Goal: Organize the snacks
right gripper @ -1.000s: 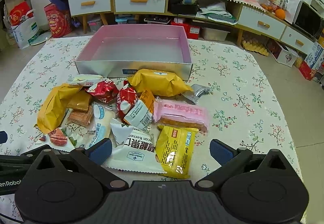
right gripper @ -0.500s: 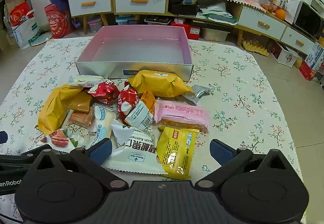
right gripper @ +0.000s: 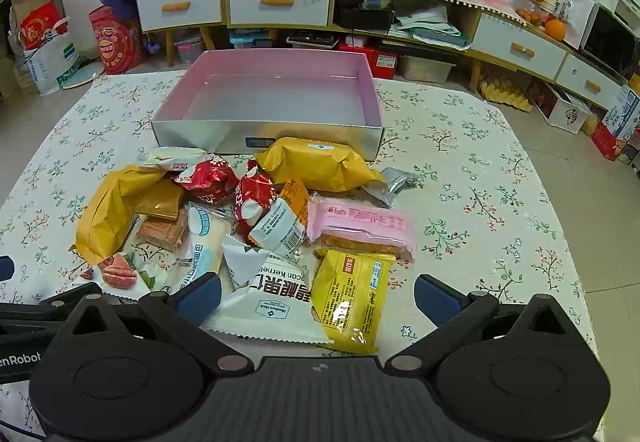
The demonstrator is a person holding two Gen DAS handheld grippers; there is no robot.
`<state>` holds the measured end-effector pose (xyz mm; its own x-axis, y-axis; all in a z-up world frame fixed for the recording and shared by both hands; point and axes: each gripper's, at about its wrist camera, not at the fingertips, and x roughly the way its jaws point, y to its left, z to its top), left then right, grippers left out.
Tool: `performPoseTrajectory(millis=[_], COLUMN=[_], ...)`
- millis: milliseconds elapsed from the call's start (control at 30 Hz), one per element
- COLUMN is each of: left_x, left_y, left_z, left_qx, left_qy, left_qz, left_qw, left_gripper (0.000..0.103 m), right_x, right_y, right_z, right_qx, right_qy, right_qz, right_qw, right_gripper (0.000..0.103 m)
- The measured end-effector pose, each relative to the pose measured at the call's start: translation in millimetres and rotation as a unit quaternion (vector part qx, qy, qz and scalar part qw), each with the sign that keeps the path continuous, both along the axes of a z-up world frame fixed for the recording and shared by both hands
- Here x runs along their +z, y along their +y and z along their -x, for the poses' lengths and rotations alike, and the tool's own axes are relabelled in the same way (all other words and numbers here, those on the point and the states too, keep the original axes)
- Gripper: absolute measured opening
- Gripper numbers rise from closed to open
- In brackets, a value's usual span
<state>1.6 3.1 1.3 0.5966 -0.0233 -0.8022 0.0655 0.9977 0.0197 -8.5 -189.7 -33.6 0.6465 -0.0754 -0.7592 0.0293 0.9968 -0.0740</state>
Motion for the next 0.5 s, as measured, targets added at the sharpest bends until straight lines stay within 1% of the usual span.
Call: performPoseTrajectory(millis=[500], left_x=[0.7], left_y=[0.0], left_z=[0.4], left_qx=[0.000], left_qy=[0.000], left_qz=[0.001], left_qw=[1.0000], left_gripper=[0.103], right_x=[-0.2], right_y=[0.1], right_z=[0.2], right_qx=[0.001], right_qy=[0.000], right_qz=[-0.001], right_qw=[1.000], right_gripper=[0.078])
